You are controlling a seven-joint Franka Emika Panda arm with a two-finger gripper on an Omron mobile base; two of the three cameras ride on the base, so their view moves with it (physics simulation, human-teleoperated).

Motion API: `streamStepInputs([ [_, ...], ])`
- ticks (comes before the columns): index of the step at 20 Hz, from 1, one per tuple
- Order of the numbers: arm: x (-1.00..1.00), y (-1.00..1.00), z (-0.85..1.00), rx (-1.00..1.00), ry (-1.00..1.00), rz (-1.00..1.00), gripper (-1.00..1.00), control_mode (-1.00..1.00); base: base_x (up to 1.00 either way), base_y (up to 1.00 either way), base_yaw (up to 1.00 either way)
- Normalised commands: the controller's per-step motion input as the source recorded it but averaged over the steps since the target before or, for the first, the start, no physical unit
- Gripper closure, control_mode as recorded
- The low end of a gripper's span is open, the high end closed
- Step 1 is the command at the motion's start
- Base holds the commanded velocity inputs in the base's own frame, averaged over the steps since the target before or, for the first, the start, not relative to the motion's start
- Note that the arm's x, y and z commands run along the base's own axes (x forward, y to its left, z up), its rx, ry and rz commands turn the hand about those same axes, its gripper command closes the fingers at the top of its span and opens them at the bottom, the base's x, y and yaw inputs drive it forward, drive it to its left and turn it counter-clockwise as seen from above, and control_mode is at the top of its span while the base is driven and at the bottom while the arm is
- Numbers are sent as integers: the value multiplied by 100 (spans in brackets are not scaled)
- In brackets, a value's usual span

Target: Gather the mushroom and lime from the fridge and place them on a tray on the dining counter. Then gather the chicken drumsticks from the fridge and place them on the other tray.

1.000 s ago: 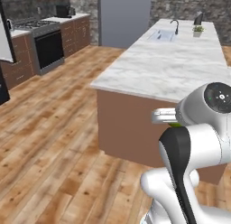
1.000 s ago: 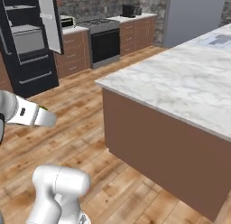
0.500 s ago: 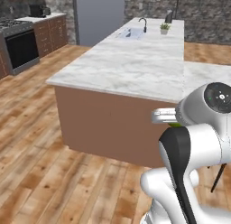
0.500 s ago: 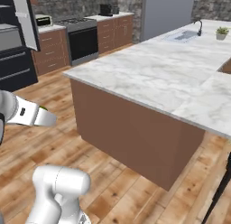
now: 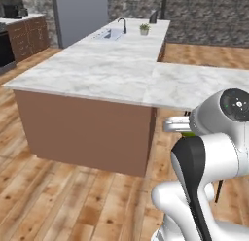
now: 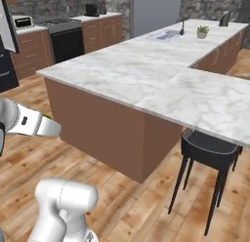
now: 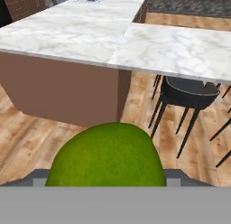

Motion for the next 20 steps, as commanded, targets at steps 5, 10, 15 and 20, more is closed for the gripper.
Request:
streamStepInputs([
  [5, 0, 0, 0, 0, 0, 0, 100, 100, -23, -100, -14],
  [10, 0, 0, 0, 0, 0, 0, 100, 100, -17, -100, -14],
  [15, 0, 0, 0, 0, 0, 0, 100, 100, -16, -100, -13],
  [20, 0, 0, 0, 0, 0, 0, 100, 100, -13, -100, -13],
])
